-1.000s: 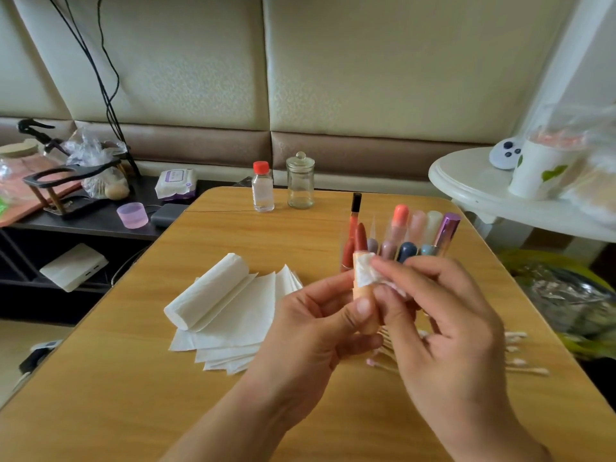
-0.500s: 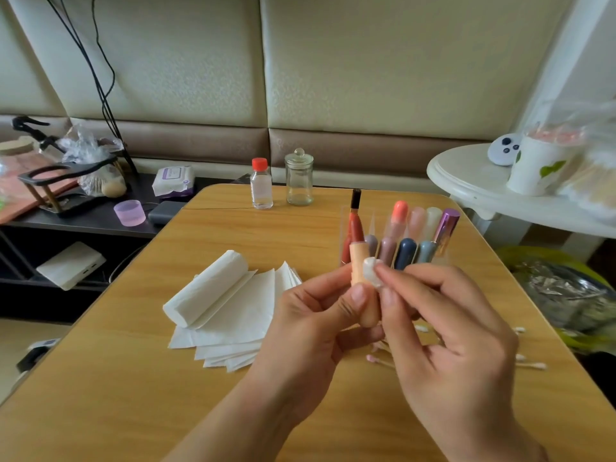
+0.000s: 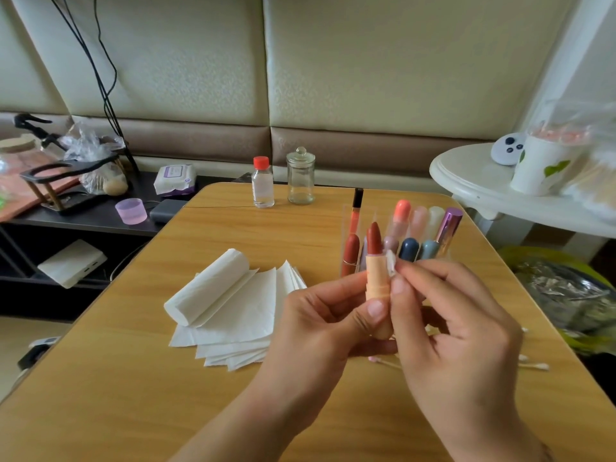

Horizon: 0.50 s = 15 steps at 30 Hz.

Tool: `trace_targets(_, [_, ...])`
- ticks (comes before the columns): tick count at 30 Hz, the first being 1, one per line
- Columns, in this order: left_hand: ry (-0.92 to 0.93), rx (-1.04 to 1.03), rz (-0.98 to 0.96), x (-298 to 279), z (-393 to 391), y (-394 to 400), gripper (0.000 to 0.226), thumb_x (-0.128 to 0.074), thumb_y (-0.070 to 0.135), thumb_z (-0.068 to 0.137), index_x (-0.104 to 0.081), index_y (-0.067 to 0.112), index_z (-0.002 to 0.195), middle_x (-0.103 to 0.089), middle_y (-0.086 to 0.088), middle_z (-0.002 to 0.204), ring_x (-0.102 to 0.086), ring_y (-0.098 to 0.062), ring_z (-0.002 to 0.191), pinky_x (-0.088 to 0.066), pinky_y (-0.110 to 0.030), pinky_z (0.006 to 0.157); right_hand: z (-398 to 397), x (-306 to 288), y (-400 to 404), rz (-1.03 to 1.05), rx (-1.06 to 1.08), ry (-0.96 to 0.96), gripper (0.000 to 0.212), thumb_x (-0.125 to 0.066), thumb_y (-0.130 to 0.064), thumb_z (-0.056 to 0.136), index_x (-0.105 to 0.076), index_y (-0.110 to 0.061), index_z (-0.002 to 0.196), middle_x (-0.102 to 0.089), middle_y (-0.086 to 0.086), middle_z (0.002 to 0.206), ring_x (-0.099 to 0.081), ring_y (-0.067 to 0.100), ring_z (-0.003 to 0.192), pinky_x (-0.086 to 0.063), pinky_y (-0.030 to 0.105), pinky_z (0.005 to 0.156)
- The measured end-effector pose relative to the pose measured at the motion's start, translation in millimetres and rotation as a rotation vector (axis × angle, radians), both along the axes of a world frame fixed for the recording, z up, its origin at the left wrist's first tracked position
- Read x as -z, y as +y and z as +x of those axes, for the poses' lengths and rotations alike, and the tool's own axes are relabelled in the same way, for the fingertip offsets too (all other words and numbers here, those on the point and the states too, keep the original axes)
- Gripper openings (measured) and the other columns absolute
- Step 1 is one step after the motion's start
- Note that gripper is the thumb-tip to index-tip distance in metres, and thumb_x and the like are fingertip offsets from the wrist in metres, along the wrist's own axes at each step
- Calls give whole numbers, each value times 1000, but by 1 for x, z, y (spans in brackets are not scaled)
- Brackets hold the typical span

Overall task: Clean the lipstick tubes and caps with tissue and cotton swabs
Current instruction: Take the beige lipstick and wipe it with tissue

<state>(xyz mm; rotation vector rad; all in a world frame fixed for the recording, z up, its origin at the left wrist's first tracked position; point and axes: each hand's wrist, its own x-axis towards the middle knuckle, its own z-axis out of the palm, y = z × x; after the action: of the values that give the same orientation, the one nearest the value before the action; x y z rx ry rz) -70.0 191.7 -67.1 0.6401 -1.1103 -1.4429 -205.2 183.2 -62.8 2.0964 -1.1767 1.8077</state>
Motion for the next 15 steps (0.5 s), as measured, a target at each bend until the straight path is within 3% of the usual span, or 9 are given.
trace_targets(4, [32, 69, -39, 1, -2, 0, 34, -58, 21, 91, -68, 4, 119, -63, -31, 100, -64, -30, 93, -56, -36, 78, 1, -1, 2, 13, -45, -12, 20, -63, -4, 92, -74, 3, 108, -65, 9, 91, -60, 4, 80, -46, 10, 75])
trace_targets(8, [69, 154, -45, 1, -2, -1, 33, -49, 19, 95, -63, -8, 107, -57, -14, 81, -54, -20, 69, -47, -26, 66, 3, -2, 5, 209, -196, -182, 22, -55, -20, 98, -74, -10, 104, -65, -4, 93, -64, 7, 61, -49, 18, 50])
trace_targets(11, [118, 241, -23, -3, -3, 0, 36, -41, 16, 99, -53, -15, 114, -57, -11, 78, -49, -14, 64, -37, -23, 59, 2, -5, 6, 381, -286, -275, 21, -55, -21, 97, -74, -13, 96, -59, -12, 74, -60, 12, 47, -49, 26, 42])
trace_targets(15, [273, 401, 81, -8, -3, 4, 34, -34, 8, 102, -44, -8, 130, -55, -12, 88, -51, -15, 68, -33, -23, 56, 1, -11, 13, 692, -565, -527, 21, -59, -30, 90, -76, -17, 89, -51, -3, 56, -57, 21, 38, -52, 44, 36])
